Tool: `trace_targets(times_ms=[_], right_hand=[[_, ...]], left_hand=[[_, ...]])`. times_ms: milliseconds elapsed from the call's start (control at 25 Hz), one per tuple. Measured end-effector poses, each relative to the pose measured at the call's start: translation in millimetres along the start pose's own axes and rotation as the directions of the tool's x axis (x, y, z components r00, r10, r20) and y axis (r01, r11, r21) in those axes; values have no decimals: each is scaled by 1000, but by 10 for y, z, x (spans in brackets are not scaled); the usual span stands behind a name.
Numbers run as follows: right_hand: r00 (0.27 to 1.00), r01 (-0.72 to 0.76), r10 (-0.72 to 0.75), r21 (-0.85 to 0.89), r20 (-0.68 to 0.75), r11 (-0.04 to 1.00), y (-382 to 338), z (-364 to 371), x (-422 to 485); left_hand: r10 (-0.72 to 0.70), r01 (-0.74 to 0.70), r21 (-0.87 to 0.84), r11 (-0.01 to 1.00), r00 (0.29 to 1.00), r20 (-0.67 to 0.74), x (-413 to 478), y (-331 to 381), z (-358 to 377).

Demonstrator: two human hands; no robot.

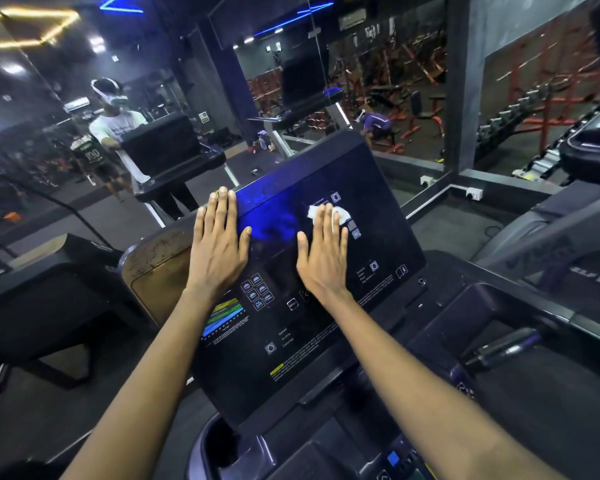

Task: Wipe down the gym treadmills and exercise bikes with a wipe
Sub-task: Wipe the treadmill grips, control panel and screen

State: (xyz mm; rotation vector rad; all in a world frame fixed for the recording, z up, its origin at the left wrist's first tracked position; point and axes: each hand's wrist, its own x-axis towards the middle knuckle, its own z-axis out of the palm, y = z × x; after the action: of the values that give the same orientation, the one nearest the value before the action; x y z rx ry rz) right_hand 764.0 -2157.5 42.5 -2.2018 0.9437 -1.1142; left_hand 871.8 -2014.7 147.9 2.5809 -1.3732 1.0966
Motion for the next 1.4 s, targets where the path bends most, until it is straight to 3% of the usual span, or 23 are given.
trace_targets(times_ms=[120, 320, 480, 640, 800, 880, 1040, 1160, 1240, 1320, 1400], right_hand=[[997, -76, 76, 6, 10, 997, 179, 40, -355], [994, 55, -54, -4, 94, 998, 466, -25, -519], [982, -171, 172, -23, 74, 985, 783, -90, -601], [980, -115, 131, -107, 153, 988, 1009, -79, -1039], [922, -340, 353, -102, 161, 935, 1172, -61, -1113], [912, -366, 366, -36, 186, 930, 1104, -42, -1076], [944, -285, 282, -8, 169, 958, 1085, -34, -1055], [924, -369, 360, 51, 128, 928, 1063, -63, -871], [952, -293, 281, 99, 119, 951, 878, -93, -634], [991, -80, 69, 90, 114, 993, 615, -113, -391], [982, 125, -133, 63, 134, 990, 387, -135, -141]], left_hand=[[28, -27, -22, 999, 1000, 9, 88, 117, 21], [81, -79, -59, 995, 996, 22, 225, 268, 34], [76, -74, -82, 994, 997, 17, 283, 312, 33], [73, -73, -95, 993, 997, -3, 276, 329, 56], [56, -56, -102, 993, 998, -3, 279, 348, 53], [62, -62, -106, 992, 998, -6, 283, 343, 52], [60, -61, -122, 991, 998, -11, 285, 348, 50], [59, -60, -136, 989, 998, -10, 300, 321, 41], [81, -85, -193, 977, 996, -30, 320, 270, 31], [89, -100, -254, 962, 995, -54, 347, 172, 12], [43, -56, -272, 961, 998, -54, 377, 42, -12]])
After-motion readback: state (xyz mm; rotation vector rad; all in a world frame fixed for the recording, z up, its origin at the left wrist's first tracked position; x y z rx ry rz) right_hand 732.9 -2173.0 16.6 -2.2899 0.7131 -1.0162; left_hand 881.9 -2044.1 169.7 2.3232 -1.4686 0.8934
